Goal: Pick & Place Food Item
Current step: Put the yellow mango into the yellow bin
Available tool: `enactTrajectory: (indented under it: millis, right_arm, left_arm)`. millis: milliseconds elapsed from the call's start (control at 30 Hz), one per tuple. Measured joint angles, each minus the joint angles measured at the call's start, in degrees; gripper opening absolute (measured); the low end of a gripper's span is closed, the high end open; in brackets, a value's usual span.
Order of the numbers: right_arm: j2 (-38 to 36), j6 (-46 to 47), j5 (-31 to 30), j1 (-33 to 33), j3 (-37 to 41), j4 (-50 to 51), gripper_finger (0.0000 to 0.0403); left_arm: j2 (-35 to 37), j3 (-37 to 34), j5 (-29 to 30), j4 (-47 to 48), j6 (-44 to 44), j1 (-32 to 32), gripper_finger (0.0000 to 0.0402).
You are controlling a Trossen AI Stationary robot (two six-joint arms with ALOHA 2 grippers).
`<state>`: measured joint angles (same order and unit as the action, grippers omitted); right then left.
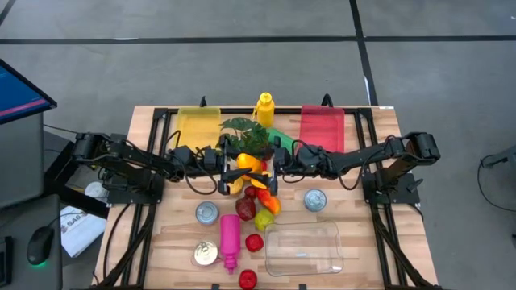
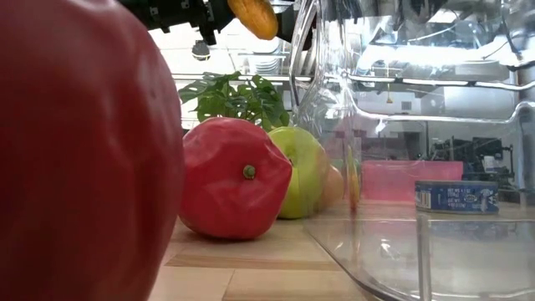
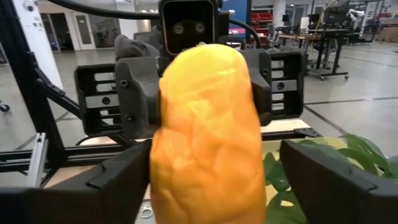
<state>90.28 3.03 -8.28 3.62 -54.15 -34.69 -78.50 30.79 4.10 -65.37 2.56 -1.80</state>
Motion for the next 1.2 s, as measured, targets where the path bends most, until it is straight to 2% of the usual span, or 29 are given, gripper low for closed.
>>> enactTrajectory:
  millis: [200,467,600,767,1000,1200]
  right_arm:
    - [-3.62,0.01,-2.28,-0.74,0.0,7.2,0.0396]
    - [-13.71,-1.87,-2.7,-1.14,0.02,16.72,0.0388]
    - [-18.57,-1.95,-2.55,-1.05,0.02,21.31,0.0388]
    - [-23.57,-2.01,-2.49,-1.07,0.02,25.07,0.0388]
    - [-28.72,-2.02,-2.31,-1.05,0.02,29.73,0.0388]
    - [-29.6,-2.01,-2.31,-1.05,0.02,30.98,0.0388]
  left_arm:
    - [0.39,0.0,0.61,0.07,0.25,0.06,0.0205]
    - [0.5,0.0,0.73,0.01,1.96,0.69,0.0207]
    - [2.78,0.0,1.43,1.71,1.98,0.8,0.0204]
    - [11.44,-0.02,2.09,12.86,4.54,1.81,0.0207]
    - [25.89,-0.02,10.47,34.62,4.53,4.98,0.0205]
    - [37.17,-0.02,17.61,45.16,4.53,6.09,0.021]
